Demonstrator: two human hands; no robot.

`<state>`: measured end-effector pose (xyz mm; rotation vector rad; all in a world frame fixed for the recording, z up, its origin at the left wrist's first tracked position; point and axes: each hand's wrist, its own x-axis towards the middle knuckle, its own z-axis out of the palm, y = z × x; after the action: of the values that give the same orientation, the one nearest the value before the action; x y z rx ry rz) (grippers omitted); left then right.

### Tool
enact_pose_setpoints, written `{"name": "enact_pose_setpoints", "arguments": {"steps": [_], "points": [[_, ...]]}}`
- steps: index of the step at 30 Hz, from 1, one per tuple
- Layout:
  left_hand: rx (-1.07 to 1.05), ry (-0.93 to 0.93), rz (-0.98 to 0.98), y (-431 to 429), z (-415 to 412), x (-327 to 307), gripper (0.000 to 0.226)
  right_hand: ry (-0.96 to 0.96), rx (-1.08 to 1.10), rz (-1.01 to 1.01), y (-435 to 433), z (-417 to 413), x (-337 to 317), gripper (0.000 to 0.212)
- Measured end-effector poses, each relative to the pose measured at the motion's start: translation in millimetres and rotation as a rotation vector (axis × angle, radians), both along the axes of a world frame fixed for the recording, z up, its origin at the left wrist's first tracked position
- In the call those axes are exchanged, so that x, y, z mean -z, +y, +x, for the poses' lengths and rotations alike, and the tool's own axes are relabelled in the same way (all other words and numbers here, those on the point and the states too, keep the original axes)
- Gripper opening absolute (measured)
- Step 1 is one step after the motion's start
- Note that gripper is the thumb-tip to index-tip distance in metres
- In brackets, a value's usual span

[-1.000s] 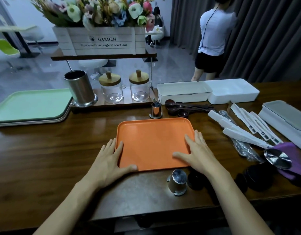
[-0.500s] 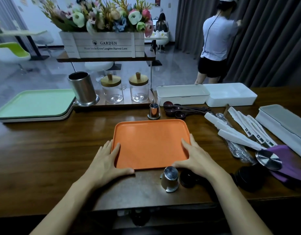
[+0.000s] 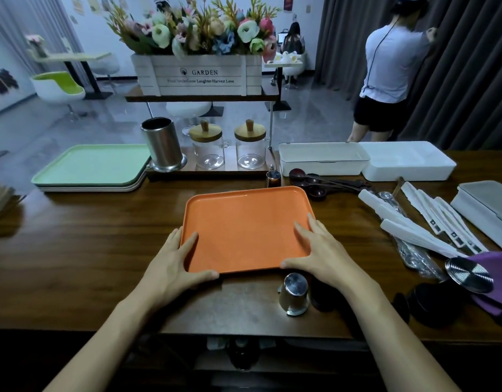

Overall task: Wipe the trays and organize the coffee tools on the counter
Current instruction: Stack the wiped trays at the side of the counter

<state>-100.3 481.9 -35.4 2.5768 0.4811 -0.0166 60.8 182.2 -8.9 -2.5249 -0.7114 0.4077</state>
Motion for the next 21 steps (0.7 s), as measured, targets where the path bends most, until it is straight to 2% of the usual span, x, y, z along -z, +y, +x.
{"name": "enact_pose_setpoints", "arguments": {"steps": [8,14,21], "points": [[-0.022,-0.096,-0.024,32,-17,-9,0.130,-0.025,-0.076,-0.090,37,-5,-17,0.127],[-0.030,-0.130,-0.051,78,-39,-24,0.131,-0.058,-0.117,-0.154,86,-25,-38,0.117],[-0.093,-0.052,-0.028,160,-84,-43,0.134,-0.102,-0.139,-0.175,172,-62,-55,0.115]]}}
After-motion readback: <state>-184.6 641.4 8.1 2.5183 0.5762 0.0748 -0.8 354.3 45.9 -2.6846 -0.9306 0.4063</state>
